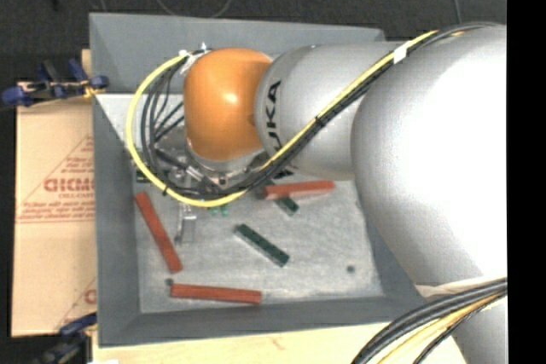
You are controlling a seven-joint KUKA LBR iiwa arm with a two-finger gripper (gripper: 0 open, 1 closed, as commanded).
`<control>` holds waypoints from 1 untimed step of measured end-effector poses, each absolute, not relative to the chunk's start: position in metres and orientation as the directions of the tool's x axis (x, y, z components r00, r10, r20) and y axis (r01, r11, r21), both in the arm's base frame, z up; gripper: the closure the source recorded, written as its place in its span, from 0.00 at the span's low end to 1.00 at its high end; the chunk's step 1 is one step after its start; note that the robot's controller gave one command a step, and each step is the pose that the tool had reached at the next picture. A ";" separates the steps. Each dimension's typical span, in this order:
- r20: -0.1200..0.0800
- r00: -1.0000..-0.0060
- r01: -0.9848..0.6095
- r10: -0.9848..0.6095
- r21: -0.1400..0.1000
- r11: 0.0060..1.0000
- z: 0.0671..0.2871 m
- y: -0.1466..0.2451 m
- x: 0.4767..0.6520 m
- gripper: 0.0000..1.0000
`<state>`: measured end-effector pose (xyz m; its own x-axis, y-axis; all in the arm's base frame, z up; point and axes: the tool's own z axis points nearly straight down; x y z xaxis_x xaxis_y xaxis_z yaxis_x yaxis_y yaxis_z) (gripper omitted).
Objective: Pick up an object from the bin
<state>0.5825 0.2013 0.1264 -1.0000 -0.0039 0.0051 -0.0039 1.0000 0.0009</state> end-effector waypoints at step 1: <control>-0.005 -0.989 -0.149 -0.149 -0.004 0.989 0.091 0.118 0.625 0.00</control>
Offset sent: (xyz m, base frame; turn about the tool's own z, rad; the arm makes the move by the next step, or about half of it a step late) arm 0.0403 -0.0769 -0.0351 -0.1514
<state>0.6252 0.1182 0.0906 -0.9889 -0.1486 -0.0046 -0.1486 0.9889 -0.0038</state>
